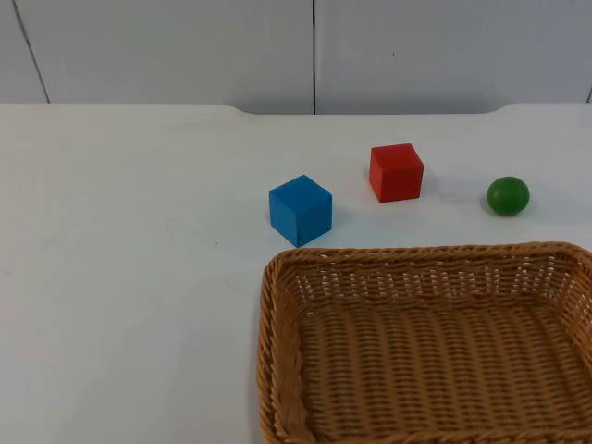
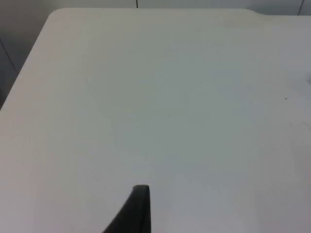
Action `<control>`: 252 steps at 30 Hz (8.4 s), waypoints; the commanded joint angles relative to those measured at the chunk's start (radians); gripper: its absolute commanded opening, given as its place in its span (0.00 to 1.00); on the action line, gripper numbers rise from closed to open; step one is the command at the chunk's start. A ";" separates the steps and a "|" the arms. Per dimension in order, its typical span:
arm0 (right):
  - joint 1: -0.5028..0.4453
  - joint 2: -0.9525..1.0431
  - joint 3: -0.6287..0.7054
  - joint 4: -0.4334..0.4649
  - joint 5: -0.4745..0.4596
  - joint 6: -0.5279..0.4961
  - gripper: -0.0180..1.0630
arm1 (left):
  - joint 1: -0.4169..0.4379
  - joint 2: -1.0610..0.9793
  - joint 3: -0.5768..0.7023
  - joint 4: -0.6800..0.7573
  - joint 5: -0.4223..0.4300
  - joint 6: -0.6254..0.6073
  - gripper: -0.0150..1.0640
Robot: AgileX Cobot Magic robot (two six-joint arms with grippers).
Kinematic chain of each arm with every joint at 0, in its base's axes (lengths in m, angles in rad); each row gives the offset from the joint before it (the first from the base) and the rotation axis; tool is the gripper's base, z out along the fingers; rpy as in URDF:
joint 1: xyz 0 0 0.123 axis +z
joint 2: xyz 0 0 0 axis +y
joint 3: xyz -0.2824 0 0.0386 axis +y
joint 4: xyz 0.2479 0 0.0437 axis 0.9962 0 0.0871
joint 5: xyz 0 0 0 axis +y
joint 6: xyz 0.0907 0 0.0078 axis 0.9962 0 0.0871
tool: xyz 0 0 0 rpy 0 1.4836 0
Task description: Place all geometric objects except the red cube into the basket.
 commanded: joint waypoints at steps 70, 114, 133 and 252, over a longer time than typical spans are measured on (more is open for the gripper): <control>-0.004 0.876 -0.170 0.049 -0.328 -0.051 0.99 | -0.169 1.404 -0.415 -0.221 -0.335 0.257 0.95; -0.004 0.876 -0.170 0.021 -0.350 -0.049 0.99 | -0.515 2.450 -1.461 -0.013 -0.196 0.373 0.95; -0.004 0.876 -0.170 0.014 -0.375 -0.049 0.99 | -0.517 2.400 -1.461 -0.026 -0.203 0.303 0.01; -0.004 0.876 -0.170 0.046 -0.340 -0.049 0.99 | -0.223 1.168 -0.165 -0.112 -0.395 -0.003 0.82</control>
